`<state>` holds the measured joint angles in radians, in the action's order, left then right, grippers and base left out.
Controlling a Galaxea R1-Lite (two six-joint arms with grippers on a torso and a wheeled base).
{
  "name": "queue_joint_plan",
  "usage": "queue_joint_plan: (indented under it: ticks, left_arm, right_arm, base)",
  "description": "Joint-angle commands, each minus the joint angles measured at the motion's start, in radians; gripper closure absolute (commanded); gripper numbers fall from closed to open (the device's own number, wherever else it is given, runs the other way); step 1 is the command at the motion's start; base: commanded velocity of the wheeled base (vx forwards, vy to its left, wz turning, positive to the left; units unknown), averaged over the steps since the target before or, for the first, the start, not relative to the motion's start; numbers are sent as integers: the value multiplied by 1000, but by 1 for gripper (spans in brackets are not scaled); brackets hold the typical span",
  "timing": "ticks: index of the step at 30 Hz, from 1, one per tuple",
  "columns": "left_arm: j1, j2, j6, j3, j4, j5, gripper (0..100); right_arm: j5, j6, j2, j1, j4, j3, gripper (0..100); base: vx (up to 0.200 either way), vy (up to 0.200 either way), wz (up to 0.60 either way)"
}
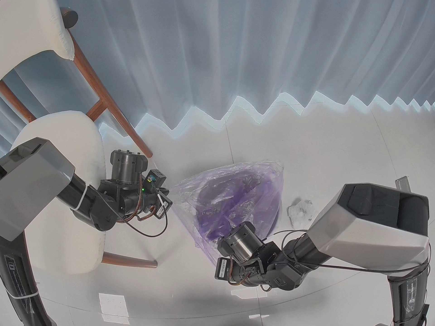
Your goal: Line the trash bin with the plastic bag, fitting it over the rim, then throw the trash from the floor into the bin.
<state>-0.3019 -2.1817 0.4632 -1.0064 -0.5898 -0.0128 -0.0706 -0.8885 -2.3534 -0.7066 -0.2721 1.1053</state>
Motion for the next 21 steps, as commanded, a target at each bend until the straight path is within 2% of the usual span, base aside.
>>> queue_joint_plan:
  ticks: [1, 11, 21]
  left_arm:
    - [-5, -72, 18, -24, -8, -7, 100]
    - [-51, -102, 49, -46, -13, -50, 100]
    - [-74, -118, 49, -43, -16, -69, 100]
  right_arm:
    - [-6, 0, -24, 13, -1, 7, 100]
    - [-47, 0, -27, 55, -1, 22, 100]
    - [-57, -1, -21, 84, -2, 24, 100]
  base:
    - [0, 0, 0]
    - [0, 0, 0]
    - [0, 0, 0]
